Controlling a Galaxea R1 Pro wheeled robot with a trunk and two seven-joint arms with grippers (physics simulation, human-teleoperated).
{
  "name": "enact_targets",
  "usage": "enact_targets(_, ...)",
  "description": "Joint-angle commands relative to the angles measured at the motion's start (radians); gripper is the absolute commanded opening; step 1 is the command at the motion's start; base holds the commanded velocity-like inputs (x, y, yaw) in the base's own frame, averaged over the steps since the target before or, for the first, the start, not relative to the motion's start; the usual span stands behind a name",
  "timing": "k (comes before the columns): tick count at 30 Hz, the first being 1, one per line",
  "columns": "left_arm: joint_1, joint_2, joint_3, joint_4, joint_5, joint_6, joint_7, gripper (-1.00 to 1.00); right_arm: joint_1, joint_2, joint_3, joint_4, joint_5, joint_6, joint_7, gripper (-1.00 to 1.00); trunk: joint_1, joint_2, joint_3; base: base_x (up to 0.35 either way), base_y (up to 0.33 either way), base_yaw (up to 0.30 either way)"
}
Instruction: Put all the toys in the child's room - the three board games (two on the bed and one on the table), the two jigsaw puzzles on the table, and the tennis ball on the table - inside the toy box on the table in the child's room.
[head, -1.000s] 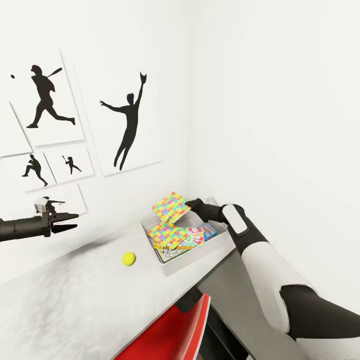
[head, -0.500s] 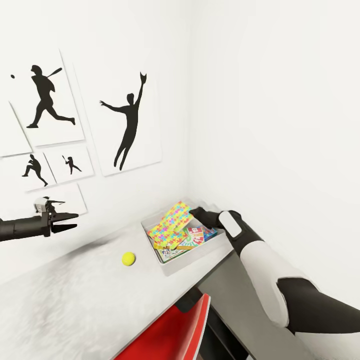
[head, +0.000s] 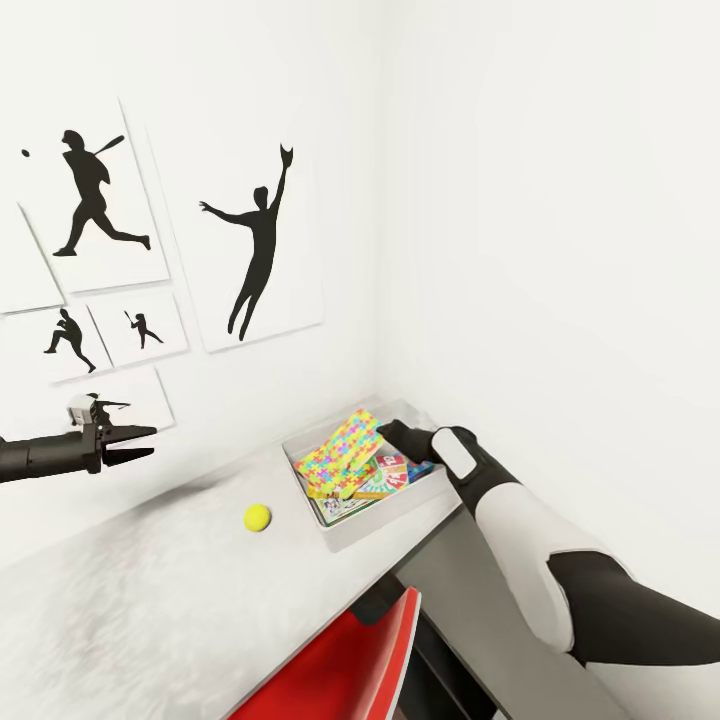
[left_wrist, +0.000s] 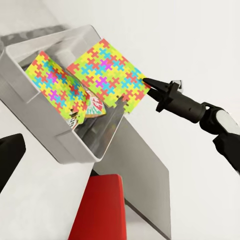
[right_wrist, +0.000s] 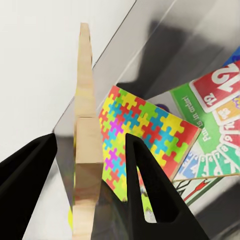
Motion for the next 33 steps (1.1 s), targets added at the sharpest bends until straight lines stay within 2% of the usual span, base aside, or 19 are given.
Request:
enact_targets(1, -0.002, 0.001, -0.004, 0.001, 0.004, 0.007, -0.003, 1.0, -0.001, 0.001, 0.001, 0.0, -0.002, 0.004, -0.002, -1.0, 0.001, -0.002, -0.002, 0.0, 0.0, 0.0)
enact_targets(3, -0.002, 0.001, -0.004, 0.001, 0.003, 0.007, -0.003, 1.0, -0.001, 0.002, 0.001, 0.002, -0.002, 0.004, -0.002, -1.0, 0.001, -0.002, -0.002, 0.0, 0.0, 0.0)
enact_targets(4, -0.002, 0.002, -0.004, 0.001, 0.003, 0.007, -0.003, 1.0, 0.0, 0.002, 0.001, 0.002, -0.002, 0.004, -0.002, 1.0, 0.001, -0.002, -0.002, 0.0, 0.0, 0.0)
enact_targets(33, -0.002, 0.001, -0.004, 0.001, 0.004, 0.007, -0.003, 1.0, 0.0, -0.015, 0.002, -0.008, -0.003, 0.005, 0.027, 1.0, 0.001, -0.002, -0.002, 0.0, 0.0, 0.0)
